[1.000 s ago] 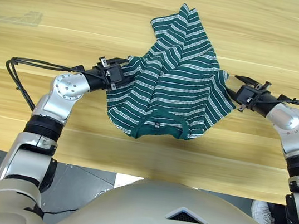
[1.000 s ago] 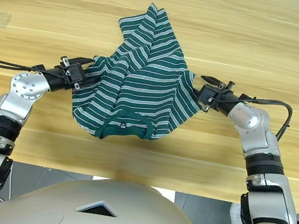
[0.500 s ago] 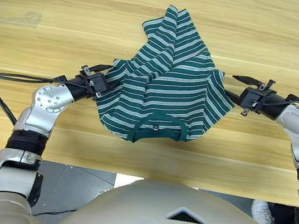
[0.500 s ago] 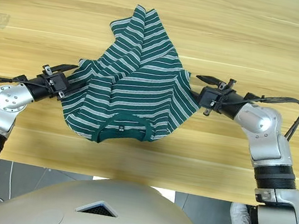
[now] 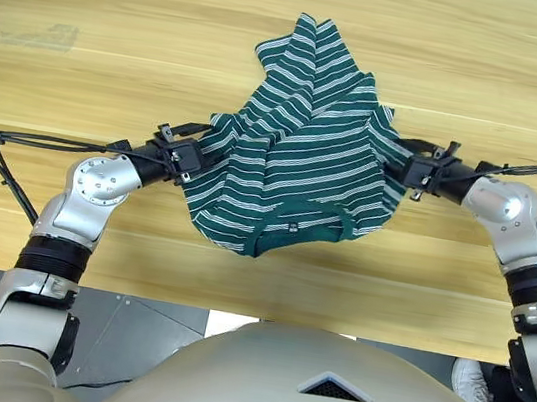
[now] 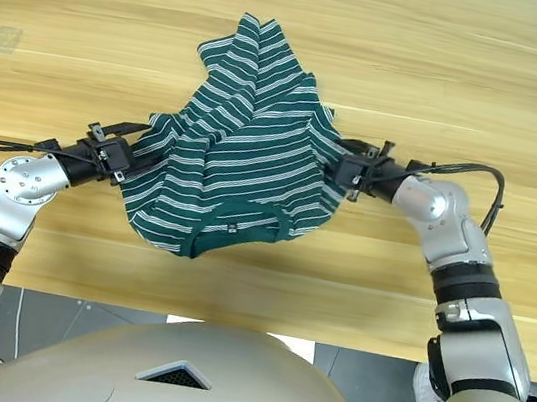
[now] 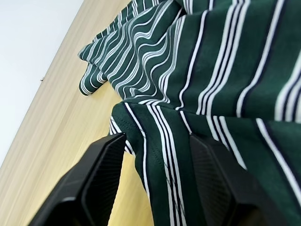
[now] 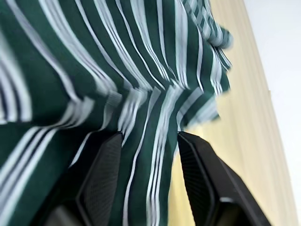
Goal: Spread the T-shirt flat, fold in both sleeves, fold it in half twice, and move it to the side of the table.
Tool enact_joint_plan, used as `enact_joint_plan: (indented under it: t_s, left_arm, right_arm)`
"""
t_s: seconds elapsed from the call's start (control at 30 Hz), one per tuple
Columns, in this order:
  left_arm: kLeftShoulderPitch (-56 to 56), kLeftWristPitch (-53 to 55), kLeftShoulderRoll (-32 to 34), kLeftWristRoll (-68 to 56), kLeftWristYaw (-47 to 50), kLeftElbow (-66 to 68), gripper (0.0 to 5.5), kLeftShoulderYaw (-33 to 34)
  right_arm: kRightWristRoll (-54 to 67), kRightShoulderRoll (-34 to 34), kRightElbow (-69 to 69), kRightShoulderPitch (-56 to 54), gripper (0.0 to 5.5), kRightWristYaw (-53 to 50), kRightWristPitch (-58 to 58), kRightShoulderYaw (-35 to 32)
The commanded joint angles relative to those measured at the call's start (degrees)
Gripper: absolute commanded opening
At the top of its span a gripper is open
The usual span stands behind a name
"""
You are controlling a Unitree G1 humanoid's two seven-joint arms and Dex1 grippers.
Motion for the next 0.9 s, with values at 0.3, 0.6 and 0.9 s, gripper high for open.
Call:
enact_joint_plan:
  t_s: [0.3,0.6,0.9]
  left_arm:
    - [3.17,1.29,1.78,0.71,-0.63,-4.44,2.50,1.40]
    - [4.82,1.60,2.04,1.50,-1.13,-7.08,2.50,0.98]
    - [3.17,6.55,3.04,-8.49,-6.85,-15.24,2.50,4.75]
  right_arm:
    - [13.40,-14.45,-27.26,22.73,2.15,25.77,8.89,6.00]
    - [16.00,-13.58,-37.58,25.63,2.15,24.98,14.38,5.39]
    - [22.27,-14.28,-37.31,19.44,2.15,26.83,16.55,-2.50]
